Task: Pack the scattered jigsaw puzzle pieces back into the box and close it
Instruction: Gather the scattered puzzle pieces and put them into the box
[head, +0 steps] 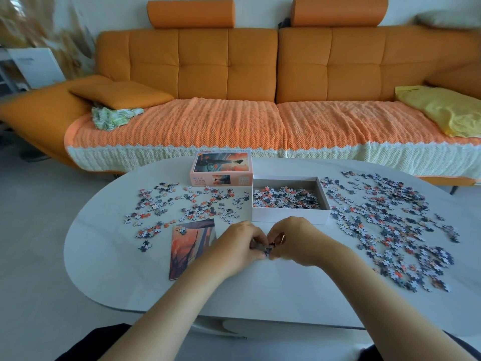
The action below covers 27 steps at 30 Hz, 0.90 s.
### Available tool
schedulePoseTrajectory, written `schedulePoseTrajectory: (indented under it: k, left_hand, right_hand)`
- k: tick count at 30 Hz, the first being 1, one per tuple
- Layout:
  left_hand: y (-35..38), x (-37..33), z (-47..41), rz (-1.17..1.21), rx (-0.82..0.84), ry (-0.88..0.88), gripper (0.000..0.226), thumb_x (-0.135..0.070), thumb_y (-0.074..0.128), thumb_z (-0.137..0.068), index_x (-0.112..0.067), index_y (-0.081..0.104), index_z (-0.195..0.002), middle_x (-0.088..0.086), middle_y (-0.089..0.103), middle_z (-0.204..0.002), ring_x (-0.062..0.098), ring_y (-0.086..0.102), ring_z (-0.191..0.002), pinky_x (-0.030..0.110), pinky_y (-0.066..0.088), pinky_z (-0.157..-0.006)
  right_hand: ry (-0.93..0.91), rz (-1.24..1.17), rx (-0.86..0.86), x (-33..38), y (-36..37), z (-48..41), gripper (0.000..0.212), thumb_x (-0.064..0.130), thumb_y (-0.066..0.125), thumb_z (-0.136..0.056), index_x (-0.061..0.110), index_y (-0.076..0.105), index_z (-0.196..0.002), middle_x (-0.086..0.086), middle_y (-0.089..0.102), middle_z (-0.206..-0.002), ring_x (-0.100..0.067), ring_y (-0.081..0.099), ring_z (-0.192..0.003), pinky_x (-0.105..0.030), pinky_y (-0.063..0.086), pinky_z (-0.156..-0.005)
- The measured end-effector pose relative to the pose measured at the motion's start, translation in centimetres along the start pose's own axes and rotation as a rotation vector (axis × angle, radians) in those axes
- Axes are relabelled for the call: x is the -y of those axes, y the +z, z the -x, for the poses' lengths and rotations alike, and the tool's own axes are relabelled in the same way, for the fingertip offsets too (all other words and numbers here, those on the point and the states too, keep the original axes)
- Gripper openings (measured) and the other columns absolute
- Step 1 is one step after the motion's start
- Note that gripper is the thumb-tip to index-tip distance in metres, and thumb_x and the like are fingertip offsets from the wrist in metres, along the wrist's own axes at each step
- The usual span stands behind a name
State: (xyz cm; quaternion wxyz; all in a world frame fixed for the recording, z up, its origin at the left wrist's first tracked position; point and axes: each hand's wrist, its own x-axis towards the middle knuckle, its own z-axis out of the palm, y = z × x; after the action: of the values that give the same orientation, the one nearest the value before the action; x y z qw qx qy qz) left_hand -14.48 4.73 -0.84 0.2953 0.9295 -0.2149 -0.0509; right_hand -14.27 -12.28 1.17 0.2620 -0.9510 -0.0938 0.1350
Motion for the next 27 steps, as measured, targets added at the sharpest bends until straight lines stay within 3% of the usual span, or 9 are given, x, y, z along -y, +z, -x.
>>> schedulePoseTrajectory:
  k: [3, 6, 9, 14, 18, 22, 25, 27]
  left_hand:
    - [0.3, -0.2, 0.1, 0.090, -0.020, -0.041, 0.022, -0.008, 0.075, -0.072, -0.023, 0.072, -0.089, -0.014, 0.060, -0.080, -0.005, 0.056, -0.072, 0.004, 0.038, -0.064]
    - [0.4, -0.1, -0.1, 0.200, -0.047, -0.092, 0.026, -0.004, 0.076, -0.067, -0.023, 0.070, -0.083, -0.008, 0.069, -0.079, -0.001, 0.062, -0.072, 0.012, 0.047, -0.066]
    - [0.4, -0.1, -0.4, 0.216, -0.043, -0.102, 0.028, -0.004, 0.078, -0.066, -0.026, 0.067, -0.079, -0.008, 0.069, -0.076, -0.003, 0.061, -0.067, 0.010, 0.045, -0.062]
    - [0.1, -0.1, -1.0, 0.195, -0.034, -0.098, 0.019, -0.012, 0.080, -0.068, -0.025, 0.069, -0.077, -0.009, 0.070, -0.076, -0.003, 0.062, -0.066, 0.010, 0.045, -0.061]
    - [-0.3, -0.6, -2.2, 0.218, -0.055, -0.084, 0.022, -0.006, 0.079, -0.070, -0.025, 0.070, -0.073, -0.012, 0.069, -0.069, -0.006, 0.060, -0.061, 0.008, 0.042, -0.058]
    - [-1.4, -1.2, -4.4, 0.266, -0.233, -0.049, 0.018, -0.008, 0.079, -0.074, -0.024, 0.071, -0.076, -0.011, 0.068, -0.071, -0.006, 0.059, -0.061, 0.005, 0.040, -0.057]
    - [-1.9, -1.0, -6.5, 0.263, -0.348, 0.010, 0.014, -0.005, 0.077, -0.077, -0.017, 0.072, -0.083, -0.007, 0.069, -0.078, -0.003, 0.061, -0.068, 0.010, 0.046, -0.064]
    - [-1.7, -0.6, -7.7, 0.157, -0.341, 0.055, 0.014, -0.008, 0.076, -0.080, -0.017, 0.073, -0.091, -0.005, 0.070, -0.089, 0.003, 0.063, -0.079, 0.020, 0.051, -0.074]
  right_hand:
    - [-0.001, -0.015, 0.000, 0.1, -0.1, 0.0, 0.015, 0.018, 0.076, -0.070, 0.020, 0.074, -0.084, 0.002, 0.068, -0.079, -0.009, 0.054, -0.057, -0.016, 0.043, -0.044]
    - [0.008, -0.012, 0.009, 0.2, -0.1, -0.1, 0.018, 0.018, 0.077, -0.070, 0.020, 0.073, -0.088, 0.005, 0.066, -0.082, -0.009, 0.055, -0.059, -0.013, 0.038, -0.040]
    - [0.034, -0.014, 0.020, 0.3, -0.2, -0.3, 0.017, 0.018, 0.077, -0.070, 0.021, 0.071, -0.085, 0.003, 0.069, -0.090, -0.012, 0.059, -0.057, -0.016, 0.040, -0.043]
    - [0.032, 0.008, 0.045, 0.2, -0.7, -0.6, 0.008, 0.016, 0.071, -0.070, 0.022, 0.071, -0.075, -0.003, 0.072, -0.068, -0.012, 0.060, -0.057, -0.021, 0.049, -0.048]
    - [-0.012, 0.019, 0.041, -0.3, -1.6, -0.7, 0.016, 0.012, 0.066, -0.075, 0.026, 0.072, -0.074, 0.004, 0.071, -0.069, -0.009, 0.067, -0.056, -0.017, 0.049, -0.049]
    - [-0.052, -0.109, -0.198, -1.2, -4.2, -1.2, 0.018, 0.010, 0.067, -0.079, 0.026, 0.074, -0.078, 0.007, 0.071, -0.070, -0.005, 0.066, -0.051, -0.014, 0.052, -0.054]
    - [-0.069, -0.100, -0.498, -2.0, -5.2, -2.3, 0.017, 0.011, 0.069, -0.079, 0.026, 0.075, -0.085, 0.012, 0.067, -0.078, 0.000, 0.060, -0.067, -0.002, 0.039, -0.059]
    - [-0.057, -0.063, -0.527, -2.5, -5.2, -2.8, 0.020, 0.012, 0.067, -0.084, 0.025, 0.075, -0.098, 0.006, 0.070, -0.090, -0.004, 0.058, -0.073, -0.003, 0.036, -0.059]
